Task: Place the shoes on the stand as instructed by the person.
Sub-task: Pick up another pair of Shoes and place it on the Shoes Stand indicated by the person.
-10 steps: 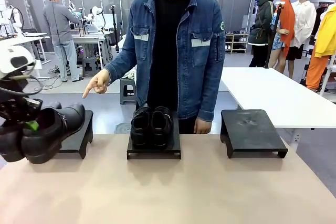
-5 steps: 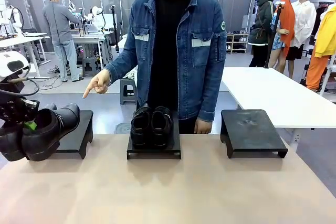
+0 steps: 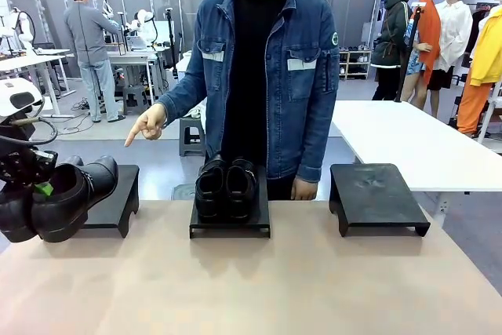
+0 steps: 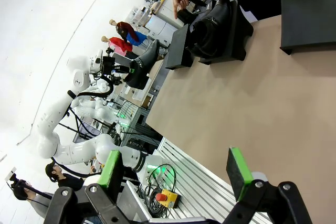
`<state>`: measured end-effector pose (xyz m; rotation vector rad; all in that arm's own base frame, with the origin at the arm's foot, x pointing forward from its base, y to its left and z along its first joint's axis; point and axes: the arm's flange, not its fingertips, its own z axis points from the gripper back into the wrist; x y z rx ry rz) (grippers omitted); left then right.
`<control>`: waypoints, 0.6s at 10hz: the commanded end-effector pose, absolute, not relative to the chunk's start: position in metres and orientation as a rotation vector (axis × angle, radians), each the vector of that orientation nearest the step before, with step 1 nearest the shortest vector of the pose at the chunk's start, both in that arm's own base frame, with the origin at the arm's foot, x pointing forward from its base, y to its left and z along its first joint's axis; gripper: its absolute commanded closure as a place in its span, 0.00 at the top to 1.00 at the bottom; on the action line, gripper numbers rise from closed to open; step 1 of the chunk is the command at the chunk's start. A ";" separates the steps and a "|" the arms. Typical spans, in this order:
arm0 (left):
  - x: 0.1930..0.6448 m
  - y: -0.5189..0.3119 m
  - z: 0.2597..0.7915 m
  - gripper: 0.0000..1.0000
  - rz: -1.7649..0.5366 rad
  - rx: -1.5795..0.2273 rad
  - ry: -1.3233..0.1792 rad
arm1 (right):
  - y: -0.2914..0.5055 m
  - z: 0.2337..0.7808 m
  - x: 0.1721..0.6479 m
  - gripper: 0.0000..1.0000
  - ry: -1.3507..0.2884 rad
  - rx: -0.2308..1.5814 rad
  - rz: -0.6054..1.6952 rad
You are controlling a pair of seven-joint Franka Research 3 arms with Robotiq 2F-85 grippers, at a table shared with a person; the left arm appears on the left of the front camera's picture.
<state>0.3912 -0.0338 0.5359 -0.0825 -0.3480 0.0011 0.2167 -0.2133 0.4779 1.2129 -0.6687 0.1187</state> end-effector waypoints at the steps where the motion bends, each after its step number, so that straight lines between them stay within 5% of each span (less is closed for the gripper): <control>1: 0.391 -0.034 0.535 0.07 0.001 -0.082 -0.347 | -0.215 0.480 0.216 1.00 -0.687 1.217 0.135; 6: 0.474 -0.034 0.531 0.07 0.010 0.007 -0.497 | -0.215 0.480 0.216 1.00 -0.687 1.217 0.135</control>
